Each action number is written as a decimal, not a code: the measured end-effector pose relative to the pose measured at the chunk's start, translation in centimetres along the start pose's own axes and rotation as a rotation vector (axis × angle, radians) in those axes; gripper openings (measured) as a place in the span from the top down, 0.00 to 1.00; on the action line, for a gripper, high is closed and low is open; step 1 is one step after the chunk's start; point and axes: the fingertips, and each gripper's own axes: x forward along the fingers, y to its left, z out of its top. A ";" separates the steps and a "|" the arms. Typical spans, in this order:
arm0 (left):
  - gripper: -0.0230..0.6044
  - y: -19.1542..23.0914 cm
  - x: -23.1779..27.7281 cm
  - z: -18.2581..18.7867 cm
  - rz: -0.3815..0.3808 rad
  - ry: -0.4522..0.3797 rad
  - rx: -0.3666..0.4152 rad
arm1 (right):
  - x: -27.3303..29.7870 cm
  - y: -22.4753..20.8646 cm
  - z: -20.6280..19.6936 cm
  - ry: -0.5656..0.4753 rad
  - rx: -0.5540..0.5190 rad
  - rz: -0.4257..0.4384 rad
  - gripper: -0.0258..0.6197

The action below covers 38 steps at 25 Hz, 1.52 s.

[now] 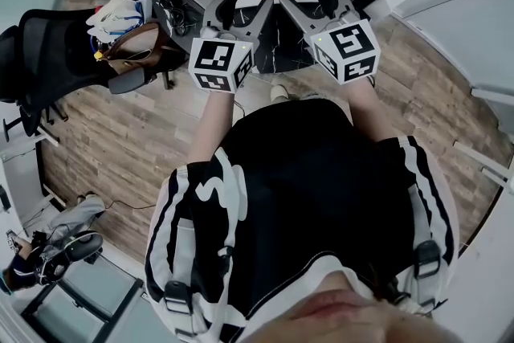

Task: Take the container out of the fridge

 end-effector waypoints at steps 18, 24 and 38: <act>0.59 -2.0 -1.8 -0.2 0.064 0.002 -0.014 | -2.1 1.1 -0.3 0.004 -0.009 0.065 0.63; 0.59 -2.4 -2.4 -0.1 0.079 -0.002 -0.014 | -2.5 1.5 -0.3 -0.001 -0.006 0.078 0.63; 0.59 -4.1 -4.0 0.0 0.110 -0.007 -0.012 | -4.4 2.7 -0.3 -0.010 -0.018 0.104 0.63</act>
